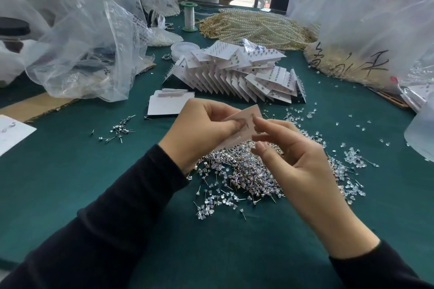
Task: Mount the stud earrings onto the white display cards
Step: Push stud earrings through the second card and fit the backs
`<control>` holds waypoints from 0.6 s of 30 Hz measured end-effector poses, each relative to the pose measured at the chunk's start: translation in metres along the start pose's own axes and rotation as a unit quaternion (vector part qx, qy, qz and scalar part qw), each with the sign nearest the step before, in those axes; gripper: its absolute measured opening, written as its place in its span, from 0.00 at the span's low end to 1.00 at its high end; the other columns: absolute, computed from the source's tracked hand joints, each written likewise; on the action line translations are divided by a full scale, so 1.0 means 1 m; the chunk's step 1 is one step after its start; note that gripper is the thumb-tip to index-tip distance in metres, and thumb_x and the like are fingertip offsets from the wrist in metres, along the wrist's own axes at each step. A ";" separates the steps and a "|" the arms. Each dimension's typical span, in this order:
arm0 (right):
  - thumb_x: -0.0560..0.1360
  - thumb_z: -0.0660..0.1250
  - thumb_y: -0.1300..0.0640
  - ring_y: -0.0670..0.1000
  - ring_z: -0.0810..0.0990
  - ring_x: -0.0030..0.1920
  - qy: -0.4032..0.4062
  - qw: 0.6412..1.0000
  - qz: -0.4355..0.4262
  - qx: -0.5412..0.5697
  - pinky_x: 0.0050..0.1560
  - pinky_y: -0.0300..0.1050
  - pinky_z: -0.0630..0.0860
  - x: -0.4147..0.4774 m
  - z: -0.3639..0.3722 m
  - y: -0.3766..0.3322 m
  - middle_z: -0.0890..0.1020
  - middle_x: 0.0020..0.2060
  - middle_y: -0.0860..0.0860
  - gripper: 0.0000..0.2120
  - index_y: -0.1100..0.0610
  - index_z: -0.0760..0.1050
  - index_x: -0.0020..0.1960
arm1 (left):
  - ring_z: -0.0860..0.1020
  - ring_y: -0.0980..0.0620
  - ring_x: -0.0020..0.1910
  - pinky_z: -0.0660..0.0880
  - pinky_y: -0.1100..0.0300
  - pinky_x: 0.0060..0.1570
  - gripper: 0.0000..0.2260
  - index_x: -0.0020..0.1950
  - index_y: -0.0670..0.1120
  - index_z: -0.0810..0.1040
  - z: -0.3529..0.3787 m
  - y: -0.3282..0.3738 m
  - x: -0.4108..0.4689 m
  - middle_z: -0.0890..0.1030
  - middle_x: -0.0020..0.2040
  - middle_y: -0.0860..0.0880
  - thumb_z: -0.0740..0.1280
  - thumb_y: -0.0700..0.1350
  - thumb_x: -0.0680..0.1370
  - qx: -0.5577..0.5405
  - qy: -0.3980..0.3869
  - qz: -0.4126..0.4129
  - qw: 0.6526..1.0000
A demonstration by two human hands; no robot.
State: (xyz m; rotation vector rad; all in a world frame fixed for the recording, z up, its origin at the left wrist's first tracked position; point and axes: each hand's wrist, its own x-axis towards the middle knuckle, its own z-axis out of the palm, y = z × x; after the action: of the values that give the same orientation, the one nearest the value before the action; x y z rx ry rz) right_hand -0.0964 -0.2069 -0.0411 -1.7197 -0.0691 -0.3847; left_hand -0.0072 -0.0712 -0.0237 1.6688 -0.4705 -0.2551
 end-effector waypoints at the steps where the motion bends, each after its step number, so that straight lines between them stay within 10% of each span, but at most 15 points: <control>1: 0.73 0.66 0.67 0.44 0.80 0.49 -0.005 1.000 -0.002 0.000 0.44 0.35 0.76 0.000 0.000 0.000 0.78 0.52 0.53 0.16 0.58 0.75 0.60 | 0.81 0.56 0.36 0.78 0.65 0.37 0.05 0.42 0.45 0.83 -0.001 0.000 0.000 0.85 0.37 0.50 0.70 0.36 0.71 0.001 -0.002 -0.003 1.000; 10: 0.70 0.70 0.60 0.49 0.75 0.36 -0.174 0.953 -0.066 -0.239 0.37 0.42 0.73 -0.002 -0.016 -0.005 0.78 0.37 0.48 0.03 0.54 0.78 0.39 | 0.78 0.54 0.33 0.74 0.63 0.32 0.05 0.37 0.46 0.80 -0.009 -0.004 0.008 0.81 0.30 0.54 0.71 0.37 0.70 -0.073 0.069 -0.106 0.989; 18: 0.72 0.68 0.51 0.43 0.72 0.41 -0.276 0.888 -0.041 -0.367 0.44 0.40 0.72 -0.013 0.001 0.000 0.72 0.42 0.42 0.02 0.49 0.78 0.43 | 0.78 0.52 0.33 0.76 0.61 0.34 0.05 0.38 0.44 0.79 -0.009 -0.005 0.012 0.81 0.33 0.49 0.70 0.35 0.71 -0.100 0.109 -0.149 0.978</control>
State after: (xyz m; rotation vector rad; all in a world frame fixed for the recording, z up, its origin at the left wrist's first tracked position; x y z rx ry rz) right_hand -0.1082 -0.2041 -0.0447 -2.5464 -0.4611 0.0564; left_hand 0.0079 -0.0678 -0.0261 1.5440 -0.0260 -0.3252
